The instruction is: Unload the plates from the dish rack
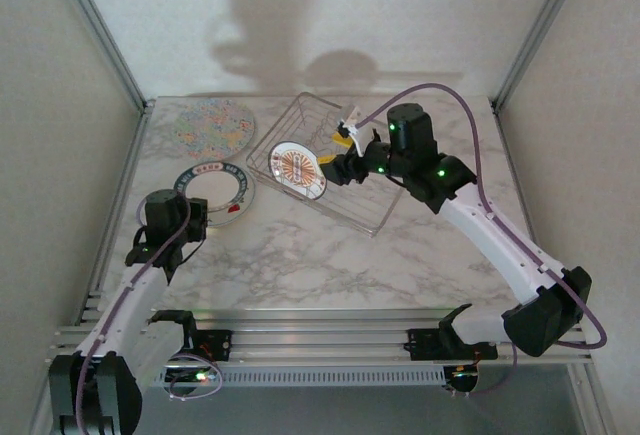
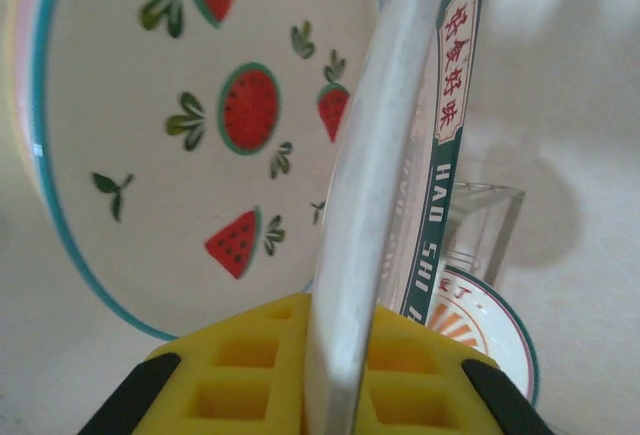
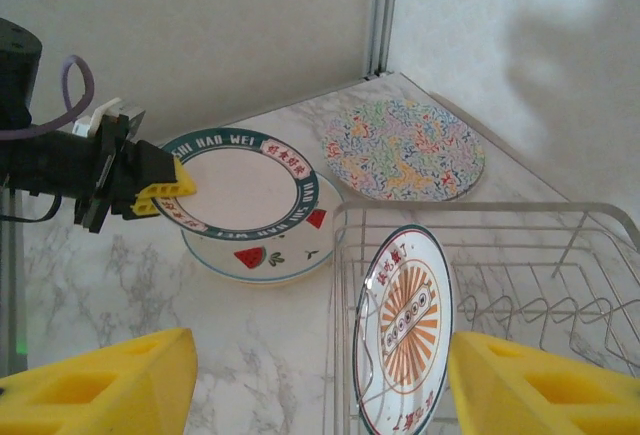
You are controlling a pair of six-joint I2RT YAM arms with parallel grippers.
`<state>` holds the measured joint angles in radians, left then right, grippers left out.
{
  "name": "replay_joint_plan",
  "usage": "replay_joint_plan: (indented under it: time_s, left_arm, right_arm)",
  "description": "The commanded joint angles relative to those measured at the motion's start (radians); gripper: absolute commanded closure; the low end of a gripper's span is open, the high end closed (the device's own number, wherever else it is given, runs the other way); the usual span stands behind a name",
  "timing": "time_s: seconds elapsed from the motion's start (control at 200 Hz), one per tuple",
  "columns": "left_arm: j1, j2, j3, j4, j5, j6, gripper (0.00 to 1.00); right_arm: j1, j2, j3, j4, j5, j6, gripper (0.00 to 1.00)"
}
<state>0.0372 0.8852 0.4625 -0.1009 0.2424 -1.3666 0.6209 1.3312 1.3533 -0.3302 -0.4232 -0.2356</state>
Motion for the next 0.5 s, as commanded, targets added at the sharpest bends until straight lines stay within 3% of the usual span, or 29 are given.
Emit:
replay_joint_plan:
  time_s: [0.0,0.496]
  left_arm:
    - [0.018,0.014,-0.03,0.049,-0.023,-0.018,1.0]
    - [0.038,0.17,-0.058,0.186,0.017,0.002,1.0]
  right_arm:
    - [0.013,-0.006,-0.005,-0.005,0.029,-0.021,0.32]
    - [0.031,-0.006,-0.001,-0.005,-0.01,-0.008,0.32]
